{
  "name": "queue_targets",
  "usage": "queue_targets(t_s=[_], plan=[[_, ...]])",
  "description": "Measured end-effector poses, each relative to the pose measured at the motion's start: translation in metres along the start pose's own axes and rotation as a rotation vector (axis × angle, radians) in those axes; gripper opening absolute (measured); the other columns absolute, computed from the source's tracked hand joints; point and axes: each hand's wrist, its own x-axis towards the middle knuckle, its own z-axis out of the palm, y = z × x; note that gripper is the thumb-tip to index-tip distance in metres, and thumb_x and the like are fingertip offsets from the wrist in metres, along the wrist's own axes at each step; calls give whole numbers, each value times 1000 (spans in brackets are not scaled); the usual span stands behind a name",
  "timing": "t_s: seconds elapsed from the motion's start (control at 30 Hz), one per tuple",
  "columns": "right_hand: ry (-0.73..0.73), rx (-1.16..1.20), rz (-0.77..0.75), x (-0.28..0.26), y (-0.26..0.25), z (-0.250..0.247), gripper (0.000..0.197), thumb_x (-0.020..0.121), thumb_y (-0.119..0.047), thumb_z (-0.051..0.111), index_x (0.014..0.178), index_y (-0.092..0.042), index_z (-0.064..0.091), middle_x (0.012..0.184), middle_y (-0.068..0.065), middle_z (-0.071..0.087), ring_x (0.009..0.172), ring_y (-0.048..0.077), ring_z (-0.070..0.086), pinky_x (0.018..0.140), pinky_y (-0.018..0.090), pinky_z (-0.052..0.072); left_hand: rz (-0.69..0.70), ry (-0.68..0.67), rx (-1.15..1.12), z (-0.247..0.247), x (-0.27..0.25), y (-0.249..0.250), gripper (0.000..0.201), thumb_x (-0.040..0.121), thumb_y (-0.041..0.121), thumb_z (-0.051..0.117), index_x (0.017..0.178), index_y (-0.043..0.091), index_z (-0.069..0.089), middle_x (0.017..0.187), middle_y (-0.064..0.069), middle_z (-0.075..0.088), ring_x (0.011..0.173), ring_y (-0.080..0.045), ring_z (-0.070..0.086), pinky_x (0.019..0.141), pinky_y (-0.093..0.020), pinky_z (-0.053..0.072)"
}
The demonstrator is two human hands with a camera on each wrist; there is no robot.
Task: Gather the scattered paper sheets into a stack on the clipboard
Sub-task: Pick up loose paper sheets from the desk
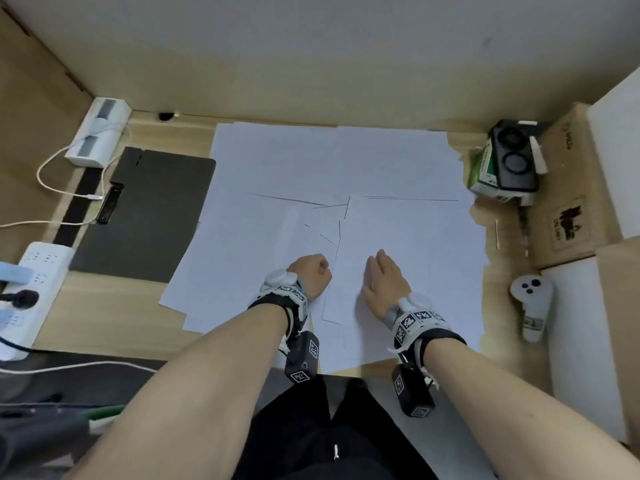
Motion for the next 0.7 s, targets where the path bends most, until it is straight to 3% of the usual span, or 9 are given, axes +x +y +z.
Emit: queue_targets(t_s=[0.07, 0.17, 0.27, 0.37, 0.47, 0.6, 0.7], plan=[[-3, 21, -2, -1, -1, 1, 61, 92, -23, 44, 146, -7, 23, 160, 13, 10, 146, 33, 15, 109, 43, 36, 6, -4, -16, 6, 2, 0, 29, 84, 32, 45, 108, 27, 61, 106, 4, 66, 95, -23, 62, 86, -37, 52], [-2, 43, -5, -5, 2, 1, 65, 95, -23, 41, 152, -6, 15, 163, 13, 2, 150, 31, 5, 118, 42, 23, 13, 42, 33, 17, 7, 4, 43, 88, 37, 50, 127, 19, 51, 112, 1, 61, 101, -22, 59, 88, -33, 48], [6, 63, -30, -7, 3, 1, 65, 94, -22, 42, 152, -7, 16, 163, 12, 2, 150, 29, 4, 118, 42, 22, -25, 91, -19, 23, 12, 6, 43, 85, 40, 55, 122, 17, 53, 106, 1, 61, 96, -20, 59, 83, -31, 47], [16, 104, -28, -8, 7, 2, 68, 92, -22, 44, 153, -8, 17, 163, 11, 3, 151, 27, 4, 120, 40, 19, -35, 119, -57, 27, 20, 13, 27, 80, 35, 62, 100, 17, 62, 90, 4, 61, 86, -18, 60, 73, -27, 46], [17, 182, -21, -8, 9, 0, 67, 90, -23, 45, 152, -10, 22, 164, 8, 5, 151, 24, 5, 119, 37, 16, 12, 144, -62, 30, 22, 21, 17, 77, 32, 64, 82, 17, 57, 79, 5, 57, 73, -17, 55, 63, -26, 40], [-3, 341, -2, -7, 22, -2, 58, 91, -27, 47, 147, -18, 35, 163, -1, 13, 149, 18, 14, 118, 34, 21, 50, 139, -87, 30, 18, 29, 12, 80, 24, 63, 87, 18, 56, 69, 9, 51, 70, -17, 51, 59, -24, 37], [146, 296, 9, -16, 36, -11, 41, 96, -26, 45, 135, -16, 48, 151, 2, 34, 136, 25, 36, 106, 33, 35, -21, 188, -50, 25, 14, 25, 19, 85, 22, 61, 100, 10, 59, 83, 1, 55, 78, -20, 51, 68, -26, 38]])
